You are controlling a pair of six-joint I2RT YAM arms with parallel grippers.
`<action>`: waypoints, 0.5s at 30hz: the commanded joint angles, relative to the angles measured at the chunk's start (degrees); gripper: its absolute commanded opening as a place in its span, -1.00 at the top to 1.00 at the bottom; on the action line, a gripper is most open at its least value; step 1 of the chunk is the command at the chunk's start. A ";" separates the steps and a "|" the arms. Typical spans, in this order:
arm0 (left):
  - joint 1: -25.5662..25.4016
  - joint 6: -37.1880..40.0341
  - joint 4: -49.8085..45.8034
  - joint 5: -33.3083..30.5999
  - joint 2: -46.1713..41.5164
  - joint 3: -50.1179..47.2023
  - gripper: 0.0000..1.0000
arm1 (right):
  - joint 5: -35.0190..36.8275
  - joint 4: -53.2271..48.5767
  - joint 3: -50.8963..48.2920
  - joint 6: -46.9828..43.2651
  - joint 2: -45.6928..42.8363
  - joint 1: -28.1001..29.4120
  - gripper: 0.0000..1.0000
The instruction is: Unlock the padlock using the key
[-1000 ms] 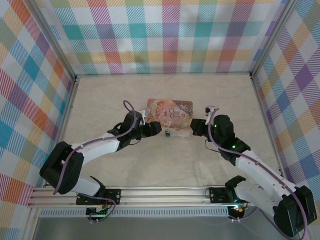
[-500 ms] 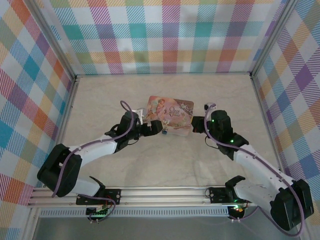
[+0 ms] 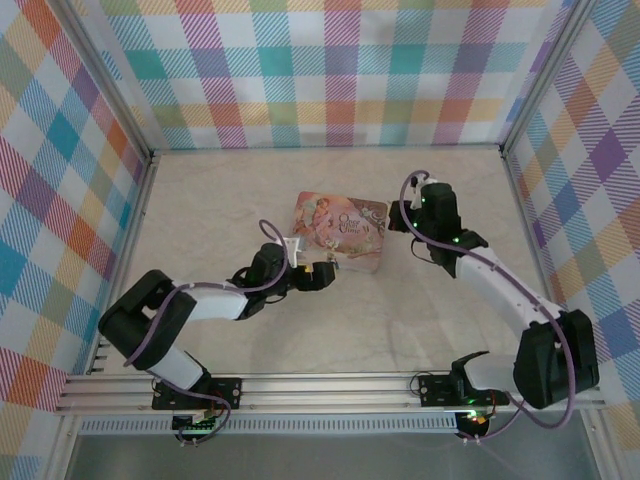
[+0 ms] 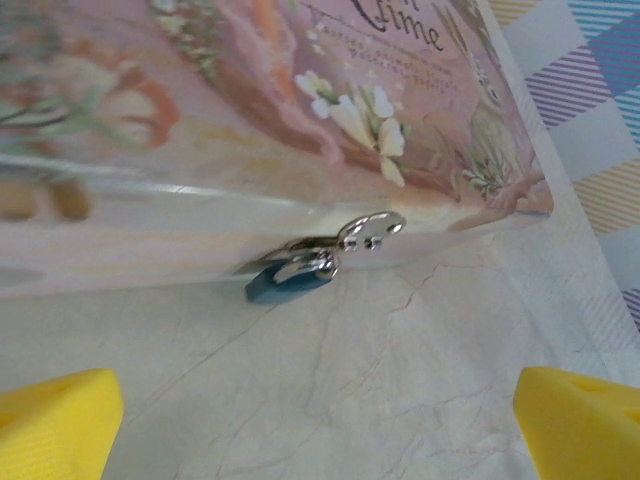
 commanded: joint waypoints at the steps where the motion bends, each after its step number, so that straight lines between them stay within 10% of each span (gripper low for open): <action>1: -1.03 2.20 10.63 1.93 4.19 1.03 -1.00 | 0.41 0.85 2.85 -2.67 2.90 -0.85 1.00; 15: -2.65 9.26 22.71 2.09 13.01 2.39 -0.99 | 3.12 6.04 2.98 -2.17 12.39 -3.78 1.00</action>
